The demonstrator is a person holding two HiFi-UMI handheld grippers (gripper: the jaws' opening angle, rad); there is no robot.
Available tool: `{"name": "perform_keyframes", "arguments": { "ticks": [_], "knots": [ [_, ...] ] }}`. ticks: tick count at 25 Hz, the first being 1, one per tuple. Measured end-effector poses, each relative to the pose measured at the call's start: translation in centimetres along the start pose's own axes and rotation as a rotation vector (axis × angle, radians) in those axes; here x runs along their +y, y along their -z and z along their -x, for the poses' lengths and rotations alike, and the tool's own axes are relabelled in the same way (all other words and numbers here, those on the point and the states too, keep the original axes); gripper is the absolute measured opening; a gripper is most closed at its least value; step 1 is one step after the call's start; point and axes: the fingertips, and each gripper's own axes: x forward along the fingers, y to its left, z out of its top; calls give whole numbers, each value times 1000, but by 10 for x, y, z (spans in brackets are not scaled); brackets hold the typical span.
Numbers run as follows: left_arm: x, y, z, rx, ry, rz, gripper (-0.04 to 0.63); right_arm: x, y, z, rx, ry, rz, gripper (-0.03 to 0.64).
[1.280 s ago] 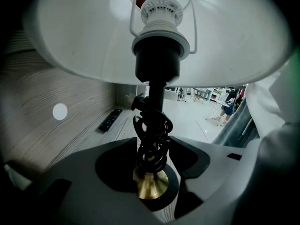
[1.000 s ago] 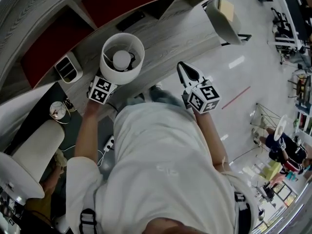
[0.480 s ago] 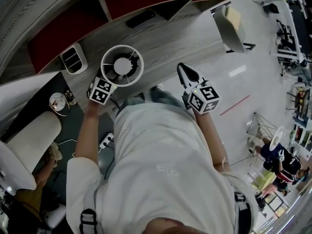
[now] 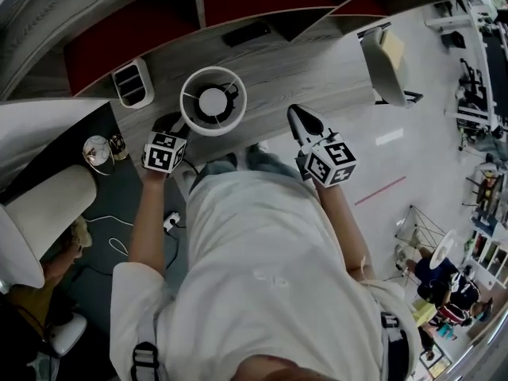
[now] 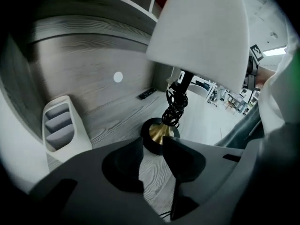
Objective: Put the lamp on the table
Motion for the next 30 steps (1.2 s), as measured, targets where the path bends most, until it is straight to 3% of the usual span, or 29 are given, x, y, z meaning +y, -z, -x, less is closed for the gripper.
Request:
{"name": "perform_keyframes", "arguments": {
  "ticks": [5, 11, 15, 20, 30],
  "knots": [
    [13, -6, 38, -58, -137, 86, 34, 12, -6, -10, 2, -59, 18, 34],
    [13, -32, 89, -184, -242, 214, 15, 26, -20, -18, -1, -135, 50, 34],
    [9, -53, 124, -275, -324, 210, 15, 38, -33, -17, -14, -188, 72, 34],
    [-1, -74, 160, -373, -373, 252, 15, 57, -51, -12, -36, -261, 118, 34],
    [-39, -106, 190, -471, -389, 231, 15, 81, -74, 7, -74, -364, 176, 34]
  ]
}}
